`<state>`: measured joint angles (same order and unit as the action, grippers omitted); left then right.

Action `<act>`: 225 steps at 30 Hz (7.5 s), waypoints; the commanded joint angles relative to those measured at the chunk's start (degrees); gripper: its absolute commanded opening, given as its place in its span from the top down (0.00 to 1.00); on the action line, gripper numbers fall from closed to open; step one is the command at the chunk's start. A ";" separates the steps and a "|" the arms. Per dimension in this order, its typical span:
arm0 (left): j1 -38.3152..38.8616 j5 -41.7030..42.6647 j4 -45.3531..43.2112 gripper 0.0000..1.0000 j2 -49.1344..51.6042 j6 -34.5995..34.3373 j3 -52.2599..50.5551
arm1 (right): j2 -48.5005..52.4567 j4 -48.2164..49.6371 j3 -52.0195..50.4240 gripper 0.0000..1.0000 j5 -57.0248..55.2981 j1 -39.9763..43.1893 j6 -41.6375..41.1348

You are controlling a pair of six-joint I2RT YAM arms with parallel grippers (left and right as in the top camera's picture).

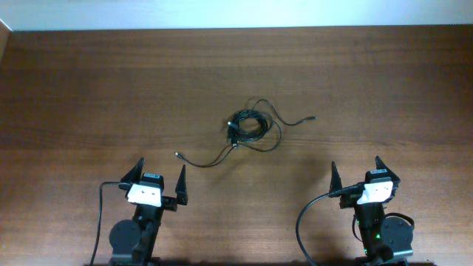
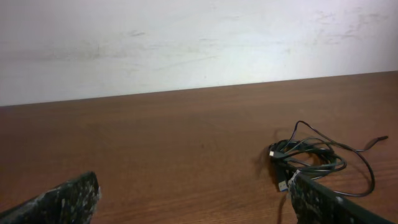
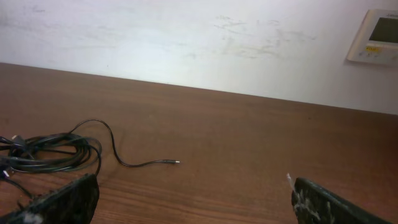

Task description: Untangle cables

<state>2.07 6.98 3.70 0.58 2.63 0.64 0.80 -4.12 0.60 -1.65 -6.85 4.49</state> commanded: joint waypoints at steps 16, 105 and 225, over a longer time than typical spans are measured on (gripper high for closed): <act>-0.37 -0.42 0.31 0.01 -0.28 0.85 -0.13 | -0.44 -0.42 -0.28 0.02 -0.33 -0.15 -0.22; -0.37 -0.42 0.31 0.01 -0.24 0.85 -0.13 | -0.44 -0.42 -0.28 0.01 -0.33 -0.17 -0.22; 22.73 -17.03 39.10 0.84 111.16 -11.30 70.12 | -0.42 -0.44 -0.28 0.01 -0.35 -0.15 -0.22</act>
<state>25.21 -3.55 40.23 110.89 -13.78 70.57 0.69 -4.14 0.60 -1.65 -6.85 4.51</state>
